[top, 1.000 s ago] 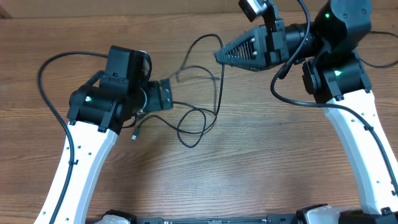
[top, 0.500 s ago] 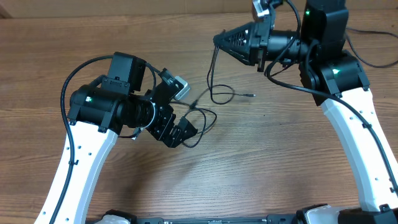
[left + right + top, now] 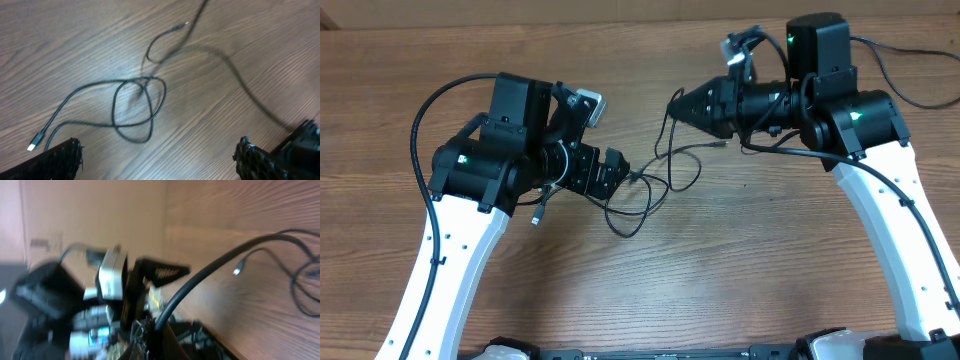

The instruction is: Untangle cables

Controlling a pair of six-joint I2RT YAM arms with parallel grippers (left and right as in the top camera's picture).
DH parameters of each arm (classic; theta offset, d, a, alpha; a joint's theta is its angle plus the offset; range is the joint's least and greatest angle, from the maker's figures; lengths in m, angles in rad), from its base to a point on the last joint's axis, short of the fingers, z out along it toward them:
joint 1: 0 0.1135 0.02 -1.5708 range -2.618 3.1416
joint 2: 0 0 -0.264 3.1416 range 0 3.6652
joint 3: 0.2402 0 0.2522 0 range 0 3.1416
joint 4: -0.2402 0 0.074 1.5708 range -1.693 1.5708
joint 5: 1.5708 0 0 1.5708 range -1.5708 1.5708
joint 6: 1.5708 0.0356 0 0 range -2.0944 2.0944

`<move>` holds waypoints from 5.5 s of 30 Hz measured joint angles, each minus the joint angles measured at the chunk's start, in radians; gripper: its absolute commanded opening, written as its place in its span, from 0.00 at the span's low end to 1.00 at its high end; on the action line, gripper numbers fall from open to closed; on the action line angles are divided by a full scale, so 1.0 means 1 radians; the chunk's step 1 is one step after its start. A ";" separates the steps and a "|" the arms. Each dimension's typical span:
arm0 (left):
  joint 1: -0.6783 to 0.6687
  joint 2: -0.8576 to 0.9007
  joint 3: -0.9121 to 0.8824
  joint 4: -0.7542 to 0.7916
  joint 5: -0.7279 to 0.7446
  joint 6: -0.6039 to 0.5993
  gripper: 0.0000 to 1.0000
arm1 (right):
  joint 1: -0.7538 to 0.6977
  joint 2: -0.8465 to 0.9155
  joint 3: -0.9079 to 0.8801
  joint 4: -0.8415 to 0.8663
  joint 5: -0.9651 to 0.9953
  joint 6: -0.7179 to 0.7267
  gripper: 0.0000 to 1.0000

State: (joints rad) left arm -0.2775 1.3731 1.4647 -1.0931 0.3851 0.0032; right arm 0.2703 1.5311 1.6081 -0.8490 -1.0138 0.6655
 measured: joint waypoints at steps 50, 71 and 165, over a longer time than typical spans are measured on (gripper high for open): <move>-0.011 0.172 0.000 0.213 0.371 0.160 0.43 | 0.012 0.000 0.000 0.048 -0.436 -0.032 0.04; -0.011 0.172 0.000 0.174 0.363 0.159 0.83 | 0.012 0.000 0.000 -0.011 -0.248 -0.037 0.04; 0.068 0.172 0.030 -0.082 -0.076 -0.080 0.98 | -0.063 -0.144 0.321 -0.288 0.864 -0.045 0.04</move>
State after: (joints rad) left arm -0.2096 1.5452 1.4948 -1.1755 0.3096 -0.0769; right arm 0.2070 1.3869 1.9293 -1.1374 -0.1497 0.6205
